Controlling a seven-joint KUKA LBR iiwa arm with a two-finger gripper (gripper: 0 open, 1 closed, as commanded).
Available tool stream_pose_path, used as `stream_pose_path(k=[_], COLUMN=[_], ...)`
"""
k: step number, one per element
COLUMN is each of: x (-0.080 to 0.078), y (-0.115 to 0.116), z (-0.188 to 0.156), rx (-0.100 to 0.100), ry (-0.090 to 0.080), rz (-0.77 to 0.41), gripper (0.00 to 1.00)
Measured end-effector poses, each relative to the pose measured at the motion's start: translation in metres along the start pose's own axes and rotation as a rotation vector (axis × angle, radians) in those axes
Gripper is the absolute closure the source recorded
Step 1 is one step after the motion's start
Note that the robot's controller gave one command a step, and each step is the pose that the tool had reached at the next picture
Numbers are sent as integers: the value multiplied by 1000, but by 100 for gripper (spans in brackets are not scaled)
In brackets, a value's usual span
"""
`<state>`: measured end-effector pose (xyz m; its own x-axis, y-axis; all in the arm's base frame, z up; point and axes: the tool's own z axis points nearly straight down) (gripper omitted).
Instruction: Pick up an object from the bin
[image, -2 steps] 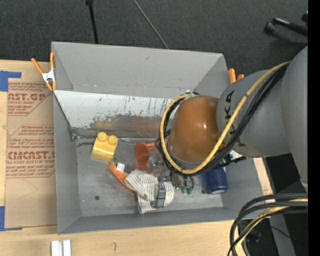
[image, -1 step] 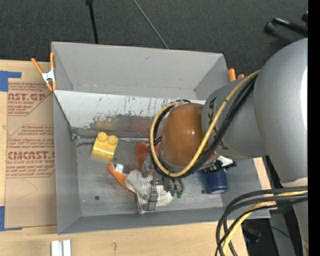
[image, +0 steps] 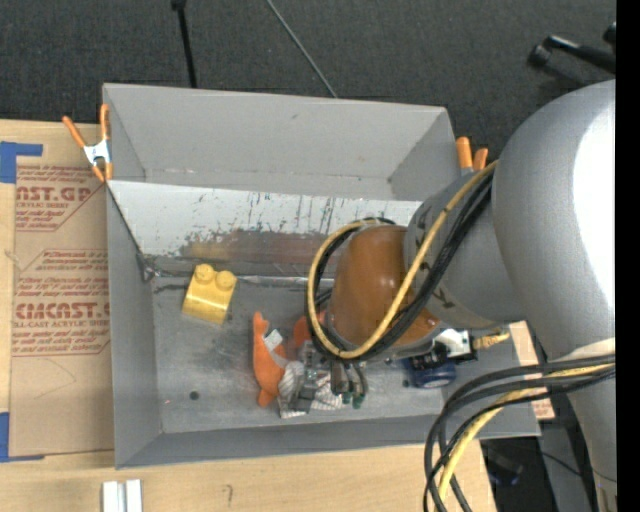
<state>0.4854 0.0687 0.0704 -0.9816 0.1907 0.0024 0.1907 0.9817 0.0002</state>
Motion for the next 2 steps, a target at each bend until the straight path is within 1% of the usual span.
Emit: stream_pose_path(k=[1,2], x=[0,0], y=[0,-29], z=[0,-167], rx=[0,-1], ry=[0,-8], rz=[0,51], gripper=[100,100])
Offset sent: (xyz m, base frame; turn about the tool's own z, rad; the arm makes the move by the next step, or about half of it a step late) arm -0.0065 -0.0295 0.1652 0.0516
